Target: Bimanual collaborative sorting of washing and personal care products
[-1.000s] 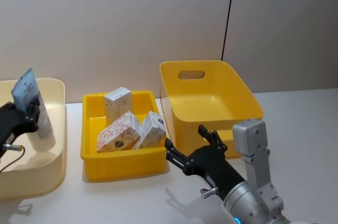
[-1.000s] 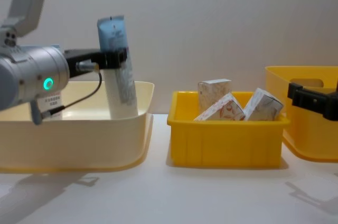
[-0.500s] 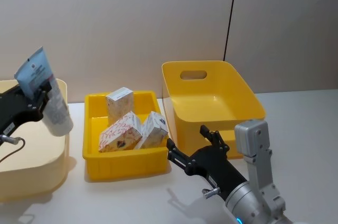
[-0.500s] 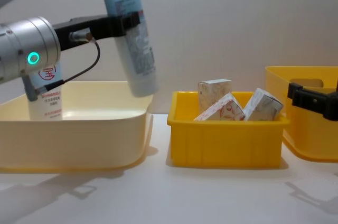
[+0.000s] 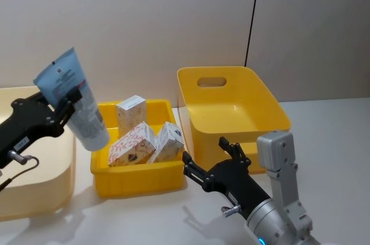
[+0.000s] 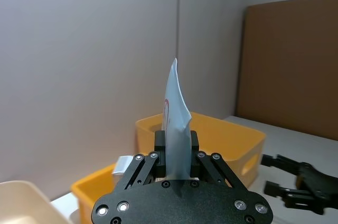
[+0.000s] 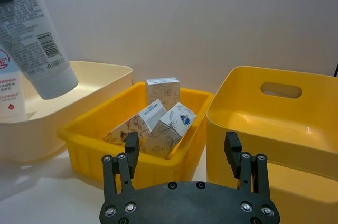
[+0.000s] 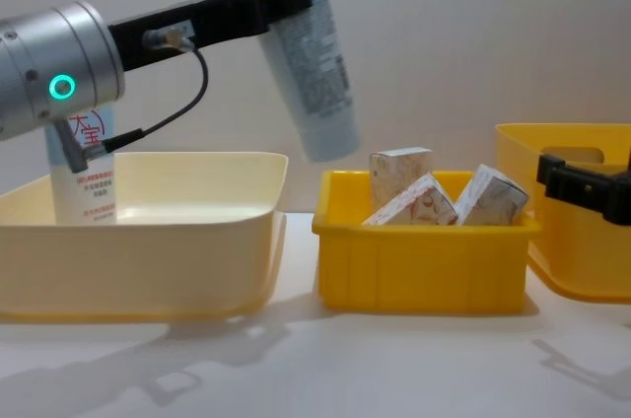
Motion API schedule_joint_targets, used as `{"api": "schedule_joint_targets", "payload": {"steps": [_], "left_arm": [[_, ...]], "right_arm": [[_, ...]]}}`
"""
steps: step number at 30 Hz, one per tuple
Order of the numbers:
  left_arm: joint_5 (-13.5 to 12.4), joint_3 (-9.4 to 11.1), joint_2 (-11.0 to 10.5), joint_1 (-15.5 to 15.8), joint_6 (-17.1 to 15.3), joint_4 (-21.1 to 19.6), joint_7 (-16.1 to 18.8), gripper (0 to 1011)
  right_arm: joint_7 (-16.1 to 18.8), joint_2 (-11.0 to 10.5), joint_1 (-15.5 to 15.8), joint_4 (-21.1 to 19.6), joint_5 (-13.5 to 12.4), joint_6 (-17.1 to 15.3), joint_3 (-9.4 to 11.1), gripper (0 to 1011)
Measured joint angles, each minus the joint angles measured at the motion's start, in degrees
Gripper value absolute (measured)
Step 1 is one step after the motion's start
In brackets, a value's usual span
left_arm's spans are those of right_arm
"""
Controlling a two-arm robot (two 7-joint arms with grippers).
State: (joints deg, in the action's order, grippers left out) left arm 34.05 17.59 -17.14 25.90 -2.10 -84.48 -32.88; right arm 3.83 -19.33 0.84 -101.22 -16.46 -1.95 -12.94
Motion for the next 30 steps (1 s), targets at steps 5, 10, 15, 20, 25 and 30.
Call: {"api": "schedule_joint_targets", "payload": {"steps": [5,10,15,20,25,30], "left_arm": [[1.57,1.28,-0.35,0.36,-0.01,-0.11,-3.94,229],[2.43,3.01,-0.45,0.97,-0.12,0.08,-7.09,229],[2.60,4.45,-0.48,1.36,-0.16,0.39,-8.95,229],[2.36,5.77,-0.43,1.54,-0.13,0.58,-9.41,229],[1.75,6.57,-0.30,1.64,0.14,0.78,-9.12,229],[1.04,7.31,-0.20,1.83,0.61,1.05,-8.47,229]], "right_arm": [[0.00,0.00,0.00,0.00,0.00,0.00,0.00,1001],[0.00,0.00,0.00,0.00,0.00,0.00,0.00,1001],[0.00,0.00,0.00,0.00,0.00,0.00,0.00,1001],[0.00,0.00,0.00,0.00,0.00,0.00,0.00,1001],[0.00,0.00,0.00,0.00,0.00,0.00,0.00,1001],[0.00,0.00,0.00,0.00,0.00,0.00,0.00,1001]]}}
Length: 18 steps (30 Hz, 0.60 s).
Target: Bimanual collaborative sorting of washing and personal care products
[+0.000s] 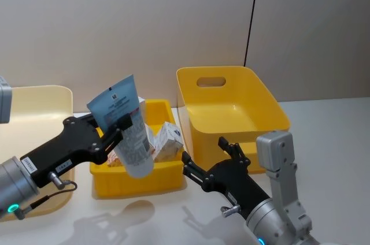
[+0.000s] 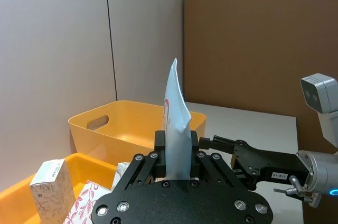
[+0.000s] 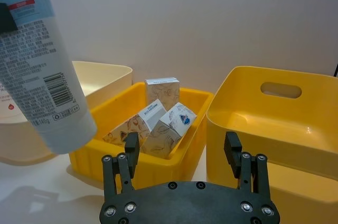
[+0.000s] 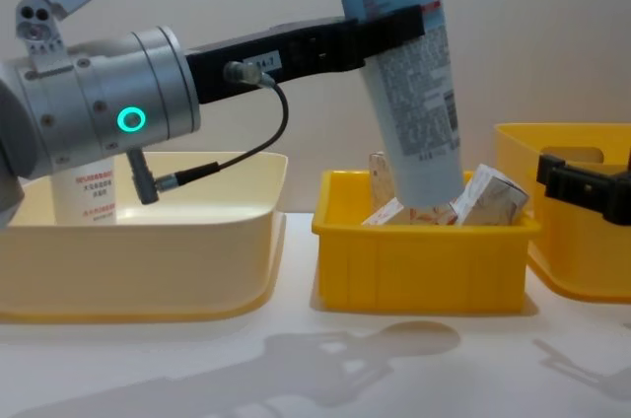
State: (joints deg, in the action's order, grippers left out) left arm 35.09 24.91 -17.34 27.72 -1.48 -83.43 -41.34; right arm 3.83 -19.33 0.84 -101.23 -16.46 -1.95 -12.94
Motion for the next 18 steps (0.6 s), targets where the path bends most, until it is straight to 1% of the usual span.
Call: {"api": "schedule_joint_targets", "payload": {"steps": [12,18], "left_arm": [[-0.76,0.88,0.08,0.25,0.60,0.35,0.76,229],[-0.98,1.11,0.11,0.33,0.76,0.44,0.96,229]], "right_arm": [[0.43,-0.06,0.01,-0.20,-0.09,-0.01,0.05,1001],[2.62,-0.76,0.00,-1.07,-1.21,-0.27,0.23,1001]]}}
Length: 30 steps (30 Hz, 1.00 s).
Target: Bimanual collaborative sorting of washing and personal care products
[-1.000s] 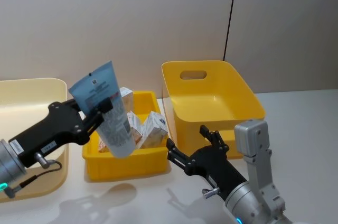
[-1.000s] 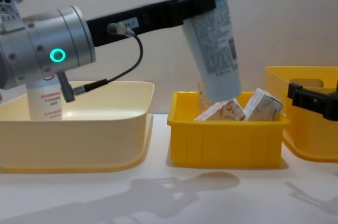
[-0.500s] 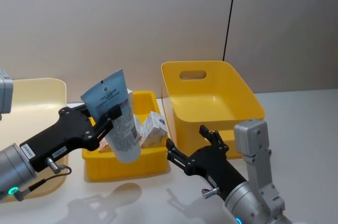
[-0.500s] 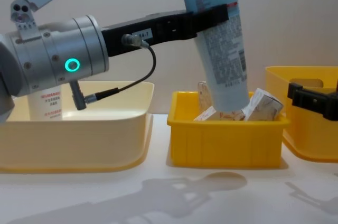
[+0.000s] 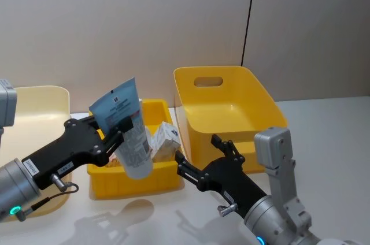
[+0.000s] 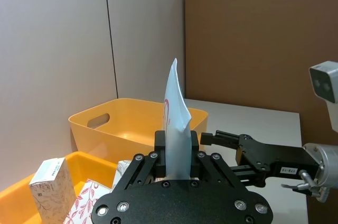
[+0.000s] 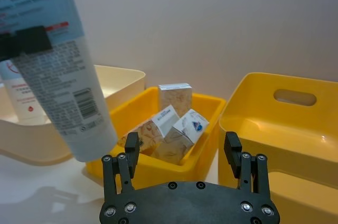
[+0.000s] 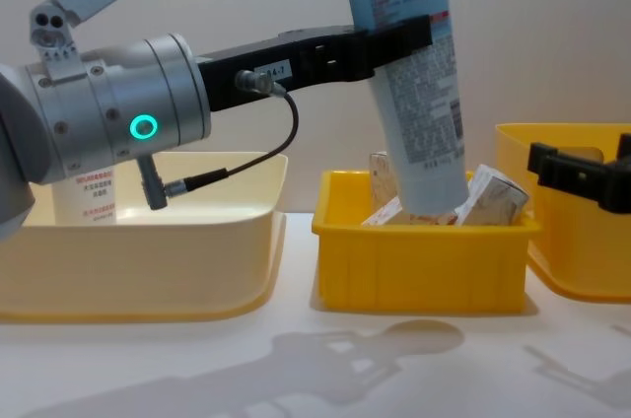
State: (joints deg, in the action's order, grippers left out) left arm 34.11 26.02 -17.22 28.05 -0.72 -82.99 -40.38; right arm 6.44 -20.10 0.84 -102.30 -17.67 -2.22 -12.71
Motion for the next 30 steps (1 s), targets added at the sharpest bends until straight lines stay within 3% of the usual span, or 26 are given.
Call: {"api": "schedule_joint_targets", "payload": {"steps": [22,30], "left_arm": [[-0.24,0.24,0.04,0.09,0.17,0.10,0.23,230],[-0.27,0.29,0.04,0.09,0.18,0.11,0.25,230]], "right_arm": [[13.31,-5.74,-0.74,-4.75,-8.09,-3.88,0.30,1001],[14.62,-6.93,-1.12,-5.69,-8.50,-4.58,-0.49,1001]]}}
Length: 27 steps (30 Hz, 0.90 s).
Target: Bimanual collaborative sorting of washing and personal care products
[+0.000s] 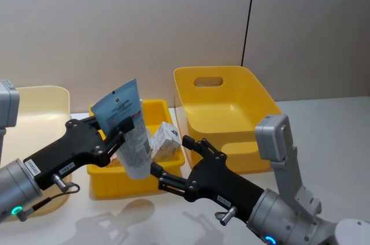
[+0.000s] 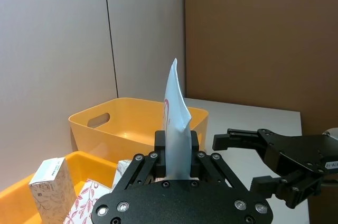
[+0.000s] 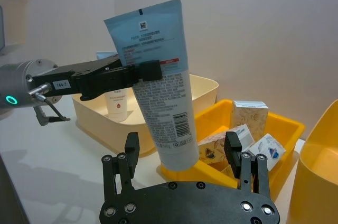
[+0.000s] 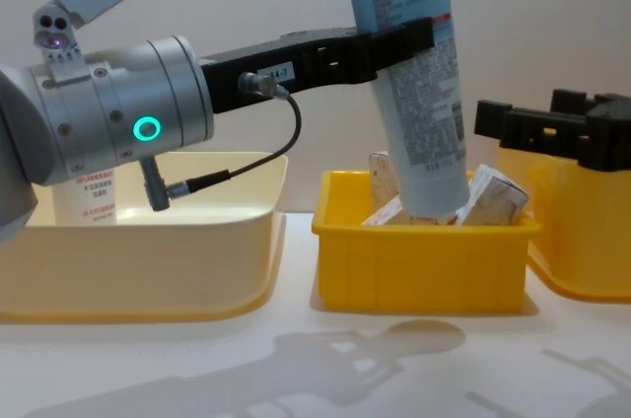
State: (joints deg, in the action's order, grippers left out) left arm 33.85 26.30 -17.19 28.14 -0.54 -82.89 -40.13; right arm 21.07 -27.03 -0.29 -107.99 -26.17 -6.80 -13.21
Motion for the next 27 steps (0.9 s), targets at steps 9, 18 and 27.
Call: {"api": "schedule_joint_targets", "payload": {"steps": [9,18,27], "left_arm": [[0.01,0.00,0.00,0.00,0.00,0.00,0.00,229],[0.01,0.00,0.00,0.00,0.00,-0.01,-0.01,229],[0.01,0.00,0.00,0.00,-0.01,-0.01,-0.01,230]], "right_arm": [[-1.94,0.29,-0.68,-0.14,2.68,0.06,-1.51,1001],[-3.40,1.69,-2.69,1.50,6.05,0.41,-3.93,1001],[-3.43,3.41,-5.62,4.51,8.67,1.06,-6.13,1001]]}}
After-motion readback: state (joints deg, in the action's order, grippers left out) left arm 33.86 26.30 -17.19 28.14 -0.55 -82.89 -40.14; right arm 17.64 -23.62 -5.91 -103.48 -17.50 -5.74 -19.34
